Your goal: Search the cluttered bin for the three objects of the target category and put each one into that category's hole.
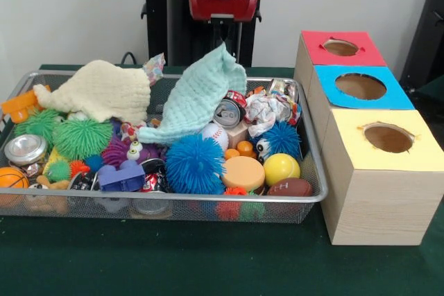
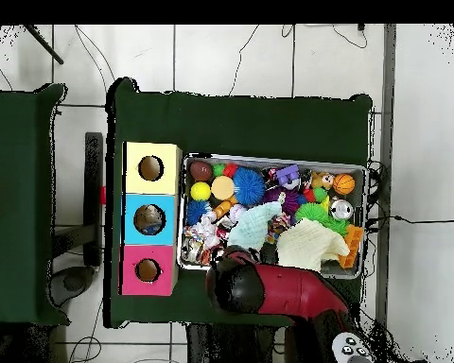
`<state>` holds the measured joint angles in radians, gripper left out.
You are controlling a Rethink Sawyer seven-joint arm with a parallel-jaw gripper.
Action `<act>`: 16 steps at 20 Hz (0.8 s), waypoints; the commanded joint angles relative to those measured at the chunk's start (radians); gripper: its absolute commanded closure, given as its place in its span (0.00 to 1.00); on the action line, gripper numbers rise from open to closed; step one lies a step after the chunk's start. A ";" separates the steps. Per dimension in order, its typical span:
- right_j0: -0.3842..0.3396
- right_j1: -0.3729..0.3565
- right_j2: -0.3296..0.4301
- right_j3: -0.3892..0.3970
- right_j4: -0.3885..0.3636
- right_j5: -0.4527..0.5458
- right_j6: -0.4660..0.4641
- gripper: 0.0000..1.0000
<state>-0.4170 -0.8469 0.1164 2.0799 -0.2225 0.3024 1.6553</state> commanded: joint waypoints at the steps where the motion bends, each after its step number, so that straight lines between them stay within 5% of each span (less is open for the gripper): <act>1: 0.052 0.060 -0.083 0.044 -0.031 -0.095 0.198 1.00; 9: 0.072 0.177 -0.036 -0.098 0.019 -0.067 0.143 1.00; 16: 0.110 0.167 -0.038 -0.025 0.070 -0.118 0.224 1.00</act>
<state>-0.3250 -0.7180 0.0505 2.0766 -0.2161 0.2761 1.6553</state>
